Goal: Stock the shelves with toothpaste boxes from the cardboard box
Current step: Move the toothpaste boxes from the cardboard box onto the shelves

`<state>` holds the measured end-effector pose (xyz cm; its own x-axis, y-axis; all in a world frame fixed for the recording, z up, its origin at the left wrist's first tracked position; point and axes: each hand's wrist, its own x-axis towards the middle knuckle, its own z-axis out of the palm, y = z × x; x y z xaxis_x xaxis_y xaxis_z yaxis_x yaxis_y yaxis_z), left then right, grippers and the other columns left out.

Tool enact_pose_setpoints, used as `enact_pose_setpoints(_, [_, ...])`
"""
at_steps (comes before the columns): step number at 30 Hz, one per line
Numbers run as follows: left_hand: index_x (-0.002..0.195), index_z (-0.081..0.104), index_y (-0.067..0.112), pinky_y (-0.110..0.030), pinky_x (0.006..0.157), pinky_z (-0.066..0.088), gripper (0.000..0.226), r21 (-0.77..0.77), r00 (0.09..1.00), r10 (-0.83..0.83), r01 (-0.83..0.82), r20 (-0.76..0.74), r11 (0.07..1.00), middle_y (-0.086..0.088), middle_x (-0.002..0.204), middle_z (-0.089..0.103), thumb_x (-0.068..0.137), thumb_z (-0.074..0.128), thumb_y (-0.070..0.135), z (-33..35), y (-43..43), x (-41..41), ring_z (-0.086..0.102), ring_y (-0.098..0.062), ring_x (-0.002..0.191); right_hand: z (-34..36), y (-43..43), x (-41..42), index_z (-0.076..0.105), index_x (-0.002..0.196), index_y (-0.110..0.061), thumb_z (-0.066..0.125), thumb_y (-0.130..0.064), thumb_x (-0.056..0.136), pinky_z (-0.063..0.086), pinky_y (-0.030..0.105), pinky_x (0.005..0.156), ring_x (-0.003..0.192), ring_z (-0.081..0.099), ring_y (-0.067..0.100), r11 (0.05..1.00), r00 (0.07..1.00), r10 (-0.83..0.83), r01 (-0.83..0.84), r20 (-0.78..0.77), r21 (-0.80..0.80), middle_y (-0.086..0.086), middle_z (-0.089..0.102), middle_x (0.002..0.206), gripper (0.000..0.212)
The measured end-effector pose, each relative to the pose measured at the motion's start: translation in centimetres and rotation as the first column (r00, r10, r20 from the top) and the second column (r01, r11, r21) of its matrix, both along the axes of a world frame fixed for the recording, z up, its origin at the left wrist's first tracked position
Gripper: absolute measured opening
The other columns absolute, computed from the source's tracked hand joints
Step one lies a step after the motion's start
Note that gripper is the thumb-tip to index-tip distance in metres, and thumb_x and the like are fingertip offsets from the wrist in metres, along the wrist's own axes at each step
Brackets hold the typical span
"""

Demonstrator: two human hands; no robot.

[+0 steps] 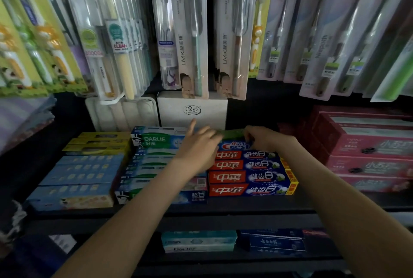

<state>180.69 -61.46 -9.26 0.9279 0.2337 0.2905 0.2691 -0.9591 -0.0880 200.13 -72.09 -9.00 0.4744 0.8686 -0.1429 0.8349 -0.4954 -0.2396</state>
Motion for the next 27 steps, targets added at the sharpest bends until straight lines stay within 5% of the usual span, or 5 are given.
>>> enact_pose_setpoints(5, [0.145,0.034,0.024,-0.065,0.107,-0.016,0.048,-0.002,0.993,0.05,-0.05,-0.106,0.999,0.001,0.149,0.04,0.099,0.043,0.022,-0.7,-0.4,2.4,0.018,-0.018,0.144,-0.2,-0.1,0.1,0.051,0.129,-0.021,0.063,-0.022,0.089,0.043,0.03,0.09,0.111,0.048,0.024,0.998,0.998,0.059,-0.059,0.015,-0.011,0.005,0.045,0.121,0.041])
enact_pose_setpoints(11, [0.134,0.051,0.024,-0.065,0.1,-0.026,0.038,0.025,0.979,0.074,-0.071,-0.19,0.997,0.0,0.143,0.047,0.102,0.032,0.033,-0.6,-1.0,3.5,0.026,-0.019,0.141,0.0,-0.5,0.2,0.063,0.113,-0.022,0.057,-0.024,0.093,0.039,0.025,0.084,0.104,0.048,0.016,0.99,0.978,0.05,-0.023,-0.202,0.137,-0.002,0.048,0.112,0.02])
enact_pose_setpoints(14, [0.126,0.059,0.027,-0.063,0.1,-0.027,0.039,0.003,0.975,0.068,-0.069,-0.214,0.998,0.003,0.134,0.054,0.103,0.029,0.036,-0.6,-1.0,3.6,0.036,-0.017,0.135,0.0,0.3,0.8,0.062,0.118,-0.016,0.052,-0.021,0.097,0.037,0.024,0.086,0.107,0.049,0.016,0.977,0.991,0.003,0.026,-0.134,0.211,0.005,0.053,0.123,0.025])
enact_pose_setpoints(18, [0.129,0.056,0.031,-0.062,0.097,-0.03,0.04,0.019,0.977,0.068,-0.066,-0.203,0.998,0.006,0.132,0.056,0.103,0.026,0.039,-1.0,-0.6,3.4,0.042,-0.015,0.131,-0.3,2.1,2.1,0.043,0.14,-0.019,0.055,-0.018,0.093,0.039,0.034,0.102,0.124,0.046,0.025,0.999,0.999,-0.035,0.035,0.0,0.015,0.008,0.046,0.14,0.049])
enact_pose_setpoints(27, [0.138,0.046,0.026,-0.065,0.093,-0.031,0.039,0.116,0.963,0.106,-0.079,-0.246,0.99,0.006,0.142,0.048,0.105,0.027,0.03,-1.3,-1.6,2.8,0.029,-0.016,0.139,0.7,2.3,2.6,0.049,0.135,-0.023,0.055,-0.033,0.094,0.041,0.036,0.097,0.12,0.048,0.026,0.993,0.999,-0.021,0.025,0.039,-0.112,0.005,0.047,0.135,0.043])
